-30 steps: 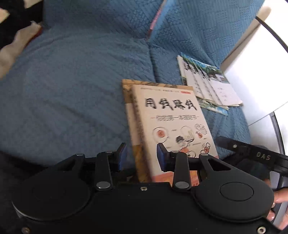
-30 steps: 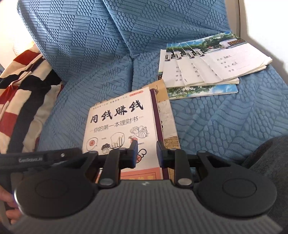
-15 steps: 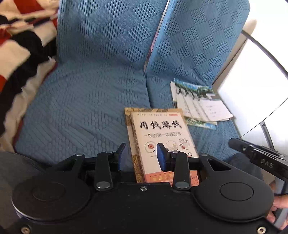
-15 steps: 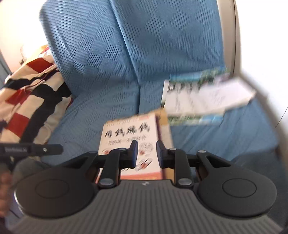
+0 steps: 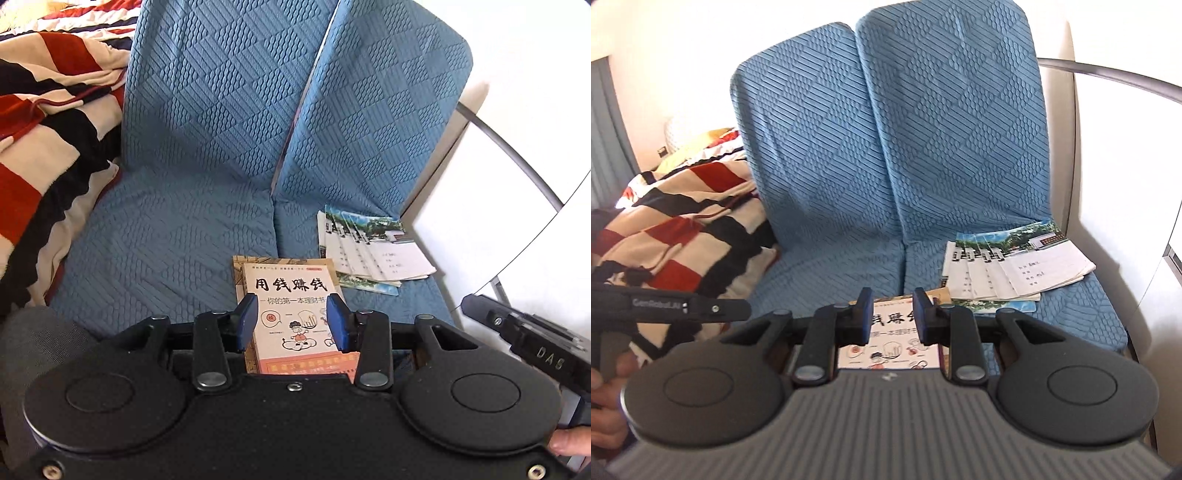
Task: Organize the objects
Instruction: 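Raise the open left tool above the three-book stack, then move both open tools toward the white campus-photo postcards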
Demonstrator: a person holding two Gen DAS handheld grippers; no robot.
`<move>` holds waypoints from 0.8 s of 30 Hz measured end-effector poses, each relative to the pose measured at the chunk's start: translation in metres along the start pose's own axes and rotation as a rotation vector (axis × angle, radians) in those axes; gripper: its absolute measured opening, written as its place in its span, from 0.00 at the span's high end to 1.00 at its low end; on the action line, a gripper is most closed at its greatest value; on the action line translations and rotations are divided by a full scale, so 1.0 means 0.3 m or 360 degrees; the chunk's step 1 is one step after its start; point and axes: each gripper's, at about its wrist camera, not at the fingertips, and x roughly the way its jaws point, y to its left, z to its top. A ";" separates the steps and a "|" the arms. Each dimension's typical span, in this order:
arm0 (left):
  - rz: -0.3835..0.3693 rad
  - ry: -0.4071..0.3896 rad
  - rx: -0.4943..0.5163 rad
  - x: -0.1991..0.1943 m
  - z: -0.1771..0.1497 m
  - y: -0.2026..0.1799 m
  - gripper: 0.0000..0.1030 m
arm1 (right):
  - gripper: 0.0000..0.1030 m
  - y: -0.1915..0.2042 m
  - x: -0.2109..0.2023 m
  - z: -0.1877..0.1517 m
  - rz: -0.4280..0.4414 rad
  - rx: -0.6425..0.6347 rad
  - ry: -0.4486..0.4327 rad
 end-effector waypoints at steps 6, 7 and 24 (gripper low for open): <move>-0.0006 -0.0070 -0.0014 -0.072 -0.012 -0.017 0.59 | 0.74 0.035 -0.036 -0.016 0.0014 -0.0022 0.0014; -0.0009 -0.0077 -0.0017 -0.078 -0.013 -0.018 0.59 | 0.74 0.038 -0.039 -0.019 0.0019 -0.0018 0.0019; -0.0021 -0.0077 -0.0020 0.038 0.033 0.021 0.42 | 0.61 0.038 0.095 -0.042 -0.0100 0.0000 0.0081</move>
